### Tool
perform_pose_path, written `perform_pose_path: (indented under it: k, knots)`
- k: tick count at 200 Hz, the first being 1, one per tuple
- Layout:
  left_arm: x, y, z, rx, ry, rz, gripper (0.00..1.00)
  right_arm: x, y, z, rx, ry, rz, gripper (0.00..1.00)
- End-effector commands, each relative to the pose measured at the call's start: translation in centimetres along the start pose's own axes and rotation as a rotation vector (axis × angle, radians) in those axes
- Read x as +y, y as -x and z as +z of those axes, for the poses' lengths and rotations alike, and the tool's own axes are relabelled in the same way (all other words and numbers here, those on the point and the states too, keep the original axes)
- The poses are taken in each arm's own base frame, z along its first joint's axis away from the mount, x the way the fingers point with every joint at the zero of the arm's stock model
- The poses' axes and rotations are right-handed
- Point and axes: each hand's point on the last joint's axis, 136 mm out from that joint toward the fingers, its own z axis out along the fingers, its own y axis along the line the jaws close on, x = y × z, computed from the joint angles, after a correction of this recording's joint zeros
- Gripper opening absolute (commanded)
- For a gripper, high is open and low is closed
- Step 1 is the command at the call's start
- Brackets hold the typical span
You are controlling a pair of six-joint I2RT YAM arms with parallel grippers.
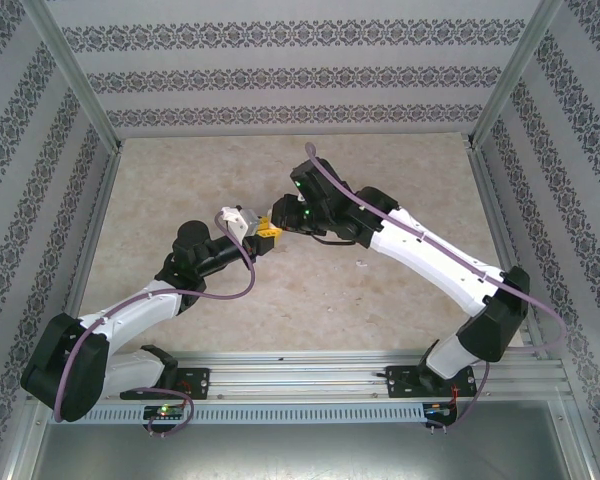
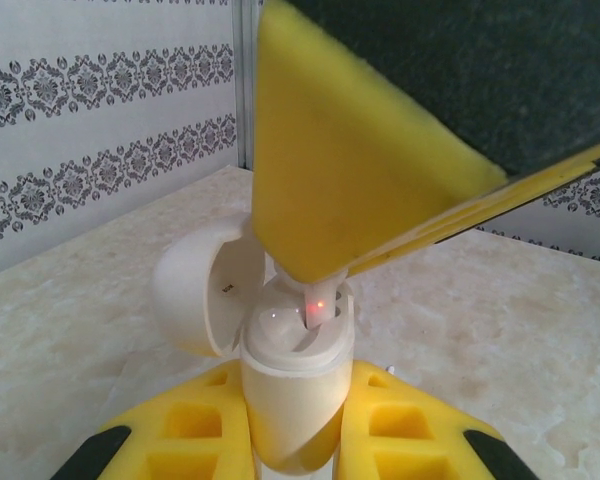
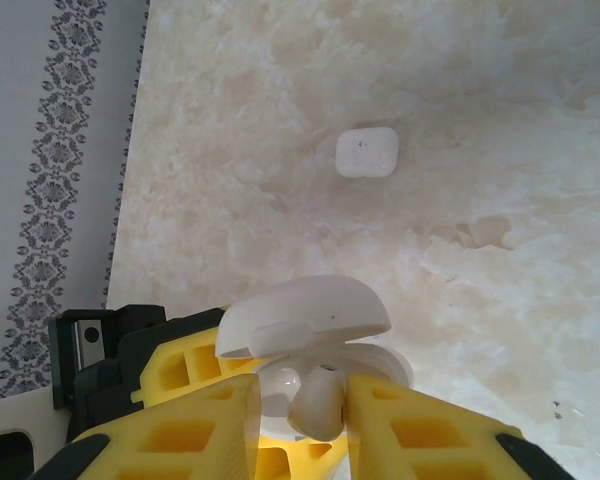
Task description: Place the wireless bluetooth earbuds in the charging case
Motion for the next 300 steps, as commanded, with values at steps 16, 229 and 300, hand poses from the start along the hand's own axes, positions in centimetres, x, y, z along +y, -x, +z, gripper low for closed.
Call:
perform_pose_path:
  k: [16,229,300]
  knots:
    - [-1.2,1.3,0.4,-0.019,-0.046,0.046,0.0,1.3,-0.3,0.0,0.033,0.015,-0.062,0.32]
    - [-1.8,1.1,0.9,-0.018,-0.102,-0.03,0.0,3.7,0.4,-2.1,-0.002,-0.014,-0.261,0.45]
    - [-2.0,0.2,1.1,-0.006,-0.135,-0.118,0.0,0.6,1.7,-6.3,-0.136,-0.055,-0.253,0.48]
